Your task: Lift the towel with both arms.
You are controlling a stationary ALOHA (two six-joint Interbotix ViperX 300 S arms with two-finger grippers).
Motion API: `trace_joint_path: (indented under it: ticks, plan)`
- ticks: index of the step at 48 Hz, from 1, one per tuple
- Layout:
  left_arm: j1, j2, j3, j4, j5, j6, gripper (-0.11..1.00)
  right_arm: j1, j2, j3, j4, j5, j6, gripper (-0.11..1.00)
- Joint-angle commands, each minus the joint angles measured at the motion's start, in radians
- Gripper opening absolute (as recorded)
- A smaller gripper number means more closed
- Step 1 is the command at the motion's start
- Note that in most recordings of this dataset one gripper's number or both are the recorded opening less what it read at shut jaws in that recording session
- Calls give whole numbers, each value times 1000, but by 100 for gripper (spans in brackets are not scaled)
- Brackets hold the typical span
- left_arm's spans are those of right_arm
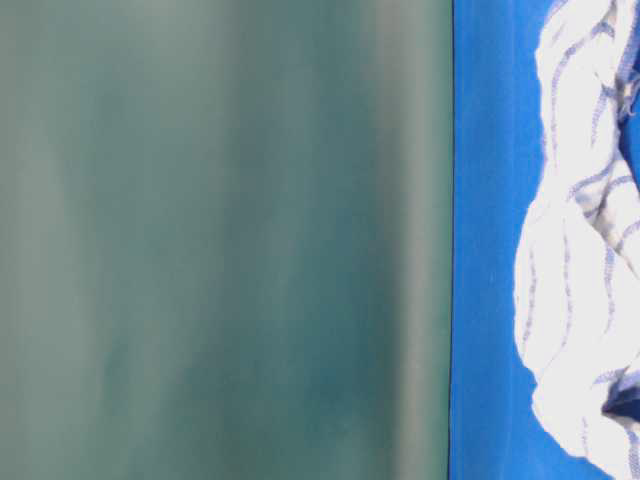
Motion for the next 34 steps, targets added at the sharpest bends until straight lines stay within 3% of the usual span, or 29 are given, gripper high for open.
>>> trace_joint_path:
  ticks: [1,14,31,34]
  plan:
    - [-6,5,-34,-15,0,0,0,-6,3,-18,0,-6,-5,0]
    - [-6,55,-37,-15,-17,8,0,-18,86,-71,2,103,-6,0]
    - [-6,250,-46,-17,-44,-3,1,-17,337,-127,3,109,21,0]
    - [-6,293,-51,-18,-48,-5,6,-18,390,-143,5,110,28,1]
